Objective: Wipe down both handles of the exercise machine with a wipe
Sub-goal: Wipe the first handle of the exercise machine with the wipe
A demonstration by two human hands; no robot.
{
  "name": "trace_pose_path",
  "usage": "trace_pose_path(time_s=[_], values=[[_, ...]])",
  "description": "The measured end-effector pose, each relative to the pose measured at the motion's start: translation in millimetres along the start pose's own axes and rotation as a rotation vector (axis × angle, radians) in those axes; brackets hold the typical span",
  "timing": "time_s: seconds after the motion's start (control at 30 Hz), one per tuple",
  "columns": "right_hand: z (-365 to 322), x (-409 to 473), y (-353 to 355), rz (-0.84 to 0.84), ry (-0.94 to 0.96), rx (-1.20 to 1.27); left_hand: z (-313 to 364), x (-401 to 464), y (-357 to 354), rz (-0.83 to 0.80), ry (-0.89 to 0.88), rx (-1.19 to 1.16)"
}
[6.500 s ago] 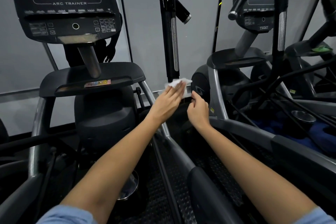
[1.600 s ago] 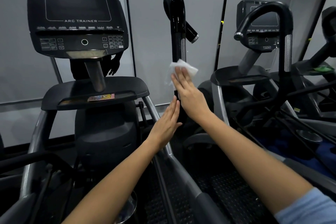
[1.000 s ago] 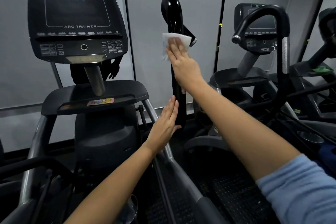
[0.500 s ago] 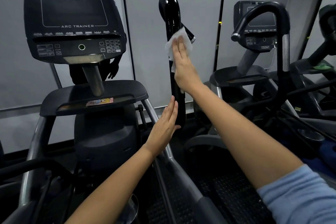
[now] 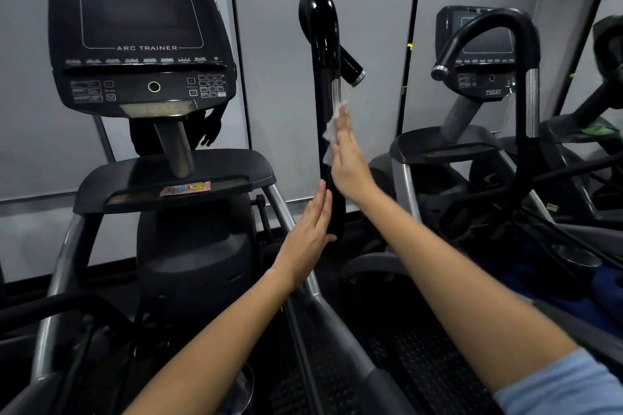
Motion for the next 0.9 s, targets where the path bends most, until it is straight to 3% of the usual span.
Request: trace_pose_path(time_s=[0.27, 0.47, 0.67, 0.9], values=[[-5.3, 36.8, 18.6, 0.001, -0.005, 0.134, 0.7, -1.5, 1.5, -0.003, 0.009, 0.025], [13.9, -10.2, -15.5, 0.023, -0.041, 0.221, 0.1, -0.3, -0.2, -0.009, -0.012, -0.009], [-5.6, 28.2, 14.6, 0.017, -0.072, 0.254, 2.0, -1.5, 1.9, 0.015, 0.037, 0.069], [18.4, -19.5, -16.4, 0.008, -0.146, 0.357, 1.9, -0.1, 0.2, 0.002, 0.002, -0.008]])
Point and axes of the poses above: each hand's wrist, its own x-axis towards the middle knuckle, its own y-axis out of the back of the hand, z = x × y, the point moved 3 cm from there along x, towards the middle knuckle, and after that the axes turned 14 degrees about -z, right-handed, at the moved point
